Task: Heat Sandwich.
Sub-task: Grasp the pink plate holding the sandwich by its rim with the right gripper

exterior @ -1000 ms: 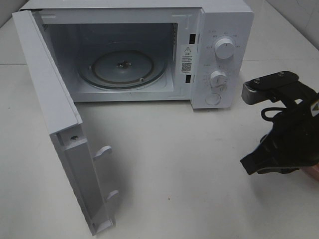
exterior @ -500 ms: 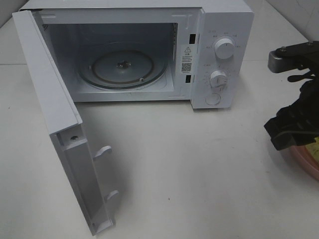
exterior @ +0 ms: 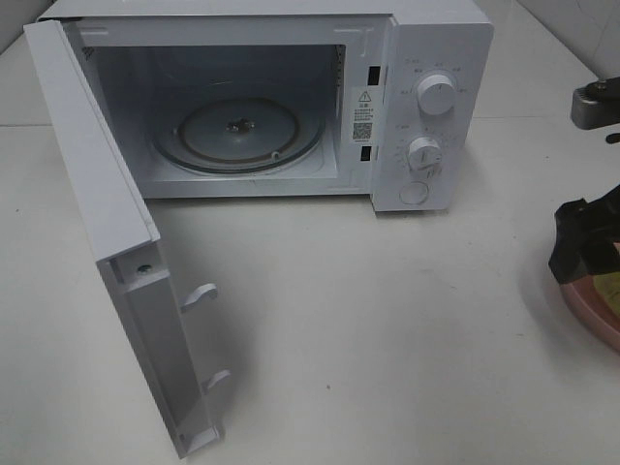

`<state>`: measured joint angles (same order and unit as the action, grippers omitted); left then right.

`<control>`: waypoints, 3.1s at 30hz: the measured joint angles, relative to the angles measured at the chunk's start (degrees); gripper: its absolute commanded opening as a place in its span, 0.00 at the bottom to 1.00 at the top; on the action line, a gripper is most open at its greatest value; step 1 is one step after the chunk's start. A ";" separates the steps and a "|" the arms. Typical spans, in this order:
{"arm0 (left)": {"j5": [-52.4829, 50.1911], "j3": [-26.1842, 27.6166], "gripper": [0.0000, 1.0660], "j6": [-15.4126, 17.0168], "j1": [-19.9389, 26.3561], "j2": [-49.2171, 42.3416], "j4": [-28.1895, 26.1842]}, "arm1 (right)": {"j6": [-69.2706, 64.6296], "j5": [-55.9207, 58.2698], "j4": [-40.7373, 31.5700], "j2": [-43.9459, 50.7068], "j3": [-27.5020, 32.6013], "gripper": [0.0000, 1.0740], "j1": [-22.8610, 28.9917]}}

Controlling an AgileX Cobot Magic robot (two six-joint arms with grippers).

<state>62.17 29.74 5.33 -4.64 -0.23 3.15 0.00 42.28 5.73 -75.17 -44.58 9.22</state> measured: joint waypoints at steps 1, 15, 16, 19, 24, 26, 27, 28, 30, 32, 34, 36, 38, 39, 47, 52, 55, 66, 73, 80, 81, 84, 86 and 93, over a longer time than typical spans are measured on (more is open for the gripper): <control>0.00 0.00 0.92 0.00 0.00 0.00 0.00 | 0.00 -0.34 0.06 -1.26 0.00 0.88 -1.09; 0.00 0.00 0.92 0.00 0.00 0.00 0.00 | -0.52 -6.93 0.69 -11.29 0.00 0.85 -4.30; 0.00 0.00 0.92 0.00 0.00 0.00 0.00 | -0.52 -7.22 0.74 -12.03 0.00 0.85 -4.30; 0.00 0.00 0.92 0.00 0.00 0.00 0.00 | -0.52 -8.42 0.92 -14.09 0.00 0.84 -4.30; 0.00 0.00 0.92 0.00 0.00 0.00 0.00 | -0.57 -10.89 1.03 -17.36 0.00 0.83 -4.30; 0.00 0.00 0.92 0.00 0.00 0.00 0.00 | -0.63 -11.92 1.15 -18.79 0.00 0.83 -4.30; 0.00 0.00 0.92 0.00 0.00 0.00 0.00 | -0.63 -11.92 1.15 -18.79 0.00 0.83 -4.30; 0.00 0.00 0.92 0.00 0.00 0.00 0.00 | -0.69 -12.83 1.20 -20.00 0.00 0.83 -4.30; 0.00 0.00 0.92 0.00 0.00 0.00 0.00 | -0.69 -13.69 1.32 -21.03 0.00 0.82 -4.30; 0.00 0.00 0.92 0.00 0.00 0.00 0.00 | -0.69 -14.21 1.43 -22.23 0.00 0.82 -4.30; 0.00 0.00 0.92 0.00 0.00 0.00 0.00 | -0.86 -14.50 1.43 -23.38 0.00 0.82 -4.30; 0.00 0.00 0.92 0.00 0.00 0.00 0.00 | -1.15 -14.78 1.49 -23.78 0.00 0.81 -4.30; 0.00 0.00 0.92 0.00 0.00 0.00 0.00 | -1.60 -15.87 1.55 -24.81 0.00 0.81 -4.30; 0.00 0.00 0.92 0.00 0.00 0.00 0.00 | -1.66 -15.93 1.60 -24.98 0.00 0.81 -4.30; 0.00 0.00 0.92 0.00 0.00 0.00 0.00 | -1.72 -16.79 1.60 -26.81 -0.06 0.76 -4.30; 0.00 0.00 0.92 0.00 0.00 0.00 0.00 | -1.72 -16.84 1.60 -26.87 -0.06 0.62 -4.30; 0.00 0.00 0.92 0.00 0.00 0.00 0.00 | -1.72 -16.90 1.89 -26.87 -0.06 0.49 -4.30; 0.00 0.00 0.92 0.00 0.00 0.00 0.00 | -6.13 -17.13 8.08 -26.81 -0.40 0.00 -4.35; 0.00 0.00 0.92 0.00 0.00 0.00 0.00 | -6.13 -17.13 8.08 -26.81 -0.40 0.00 -4.35; 0.00 0.00 0.92 0.00 0.00 0.00 0.00 | -6.13 -17.13 8.37 -26.81 -0.40 0.00 -4.35; 0.00 0.00 0.92 0.00 0.00 0.00 0.00 | -6.13 -17.13 8.37 -26.81 -0.40 0.00 -4.35; 0.00 0.00 0.92 0.00 0.00 0.00 0.00 | -6.13 -17.07 8.65 -26.81 -0.40 0.00 -4.35; 0.00 0.00 0.92 0.00 0.00 0.00 0.00 | -6.13 -17.07 8.71 -26.81 -0.40 0.00 -4.35; 0.00 0.00 0.92 0.00 0.00 0.00 0.00 | -6.13 -16.33 9.22 -26.81 -0.40 0.00 -4.35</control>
<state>62.17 29.74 5.33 -4.64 -0.23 3.15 -6.13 25.95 14.95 -101.99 -44.98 4.87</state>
